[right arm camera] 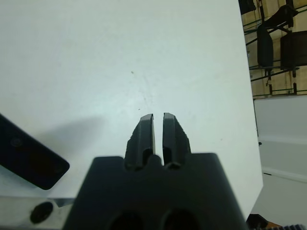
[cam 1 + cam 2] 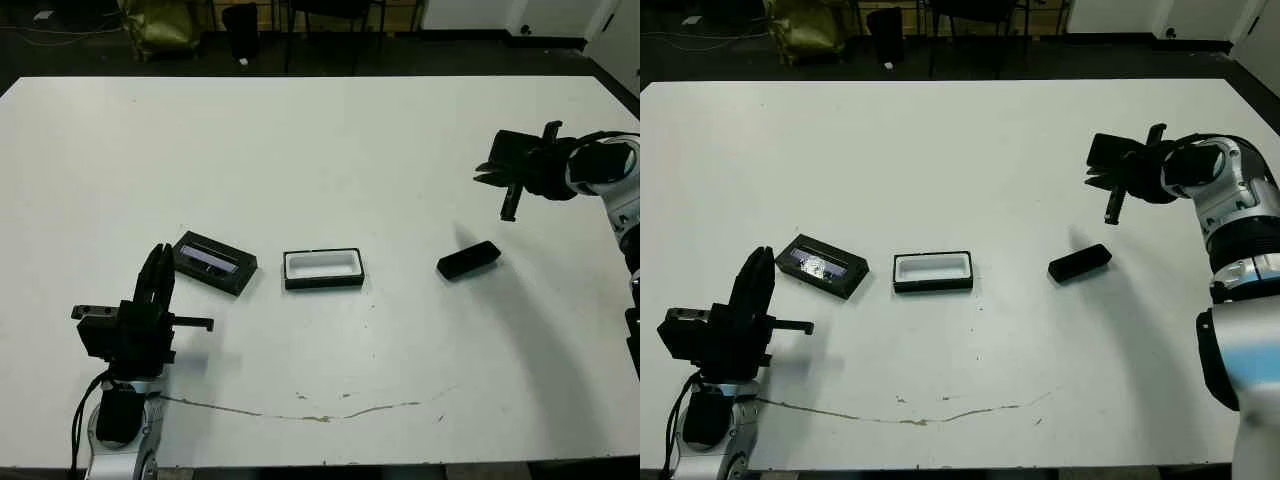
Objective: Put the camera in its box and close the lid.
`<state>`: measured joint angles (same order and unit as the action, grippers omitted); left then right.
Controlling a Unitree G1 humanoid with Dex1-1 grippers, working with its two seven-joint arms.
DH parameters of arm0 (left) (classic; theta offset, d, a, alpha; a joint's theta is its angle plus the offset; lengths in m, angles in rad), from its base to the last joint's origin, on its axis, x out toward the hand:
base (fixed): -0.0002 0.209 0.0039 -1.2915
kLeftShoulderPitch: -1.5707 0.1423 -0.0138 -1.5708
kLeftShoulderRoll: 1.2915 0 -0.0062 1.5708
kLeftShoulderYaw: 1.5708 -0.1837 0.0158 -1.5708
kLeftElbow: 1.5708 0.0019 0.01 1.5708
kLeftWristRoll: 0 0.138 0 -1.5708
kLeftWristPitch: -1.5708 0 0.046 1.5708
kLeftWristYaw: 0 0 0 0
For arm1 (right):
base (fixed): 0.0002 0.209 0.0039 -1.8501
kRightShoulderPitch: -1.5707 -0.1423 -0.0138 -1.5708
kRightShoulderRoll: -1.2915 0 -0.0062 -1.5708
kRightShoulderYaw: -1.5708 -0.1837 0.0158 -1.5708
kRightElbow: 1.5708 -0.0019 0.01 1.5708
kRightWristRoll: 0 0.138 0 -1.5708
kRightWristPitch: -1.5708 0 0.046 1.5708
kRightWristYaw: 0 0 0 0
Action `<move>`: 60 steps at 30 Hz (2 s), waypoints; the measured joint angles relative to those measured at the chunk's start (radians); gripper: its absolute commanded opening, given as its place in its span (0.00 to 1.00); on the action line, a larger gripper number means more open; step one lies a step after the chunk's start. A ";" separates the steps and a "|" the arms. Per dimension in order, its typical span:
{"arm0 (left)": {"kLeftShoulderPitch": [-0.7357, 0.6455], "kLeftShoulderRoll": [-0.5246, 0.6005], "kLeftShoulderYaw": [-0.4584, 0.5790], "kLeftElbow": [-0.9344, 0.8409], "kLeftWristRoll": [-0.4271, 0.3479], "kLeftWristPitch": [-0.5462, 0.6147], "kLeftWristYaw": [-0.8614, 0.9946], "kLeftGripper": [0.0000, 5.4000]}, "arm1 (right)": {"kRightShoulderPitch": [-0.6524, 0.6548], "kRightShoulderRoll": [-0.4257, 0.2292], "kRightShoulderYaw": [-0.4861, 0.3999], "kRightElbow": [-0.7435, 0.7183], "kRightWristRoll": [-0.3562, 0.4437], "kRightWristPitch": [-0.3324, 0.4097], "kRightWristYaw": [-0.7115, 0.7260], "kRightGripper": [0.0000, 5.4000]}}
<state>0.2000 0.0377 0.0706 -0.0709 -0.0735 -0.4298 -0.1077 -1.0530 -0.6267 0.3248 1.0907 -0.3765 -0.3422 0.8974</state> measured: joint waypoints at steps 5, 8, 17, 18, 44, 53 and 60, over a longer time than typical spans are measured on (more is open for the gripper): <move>0.014 -0.001 -0.007 -0.039 0.014 0.043 0.011 0.00 | 0.015 0.000 0.010 0.006 -0.011 -0.036 -0.004 0.00; 0.015 -0.001 -0.006 -0.037 0.014 0.040 0.011 0.00 | 0.022 0.000 0.020 0.005 -0.027 -0.039 -0.014 0.00; 0.024 -0.004 -0.008 -0.055 0.013 0.066 0.021 0.00 | 0.049 0.003 0.020 0.012 -0.027 -0.053 -0.014 0.00; 0.025 -0.004 -0.008 -0.056 0.012 0.065 0.021 0.00 | 0.049 0.003 0.021 0.011 -0.028 -0.051 -0.014 0.00; 0.038 -0.005 -0.014 -0.072 -0.006 0.095 0.022 0.00 | 0.160 0.003 0.016 -0.068 -0.016 -0.047 0.003 0.00; 0.037 -0.004 -0.015 -0.070 -0.006 0.093 0.018 0.00 | 0.178 -0.005 0.017 -0.099 -0.015 -0.031 0.021 0.00; 0.037 -0.003 -0.014 -0.071 0.001 0.093 0.021 0.00 | 0.193 -0.016 0.017 -0.115 -0.015 -0.034 0.053 0.00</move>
<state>0.2375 0.0344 0.0561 -0.1414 -0.0728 -0.3371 -0.0868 -0.8603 -0.6424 0.3415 0.9758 -0.3913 -0.3765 0.9502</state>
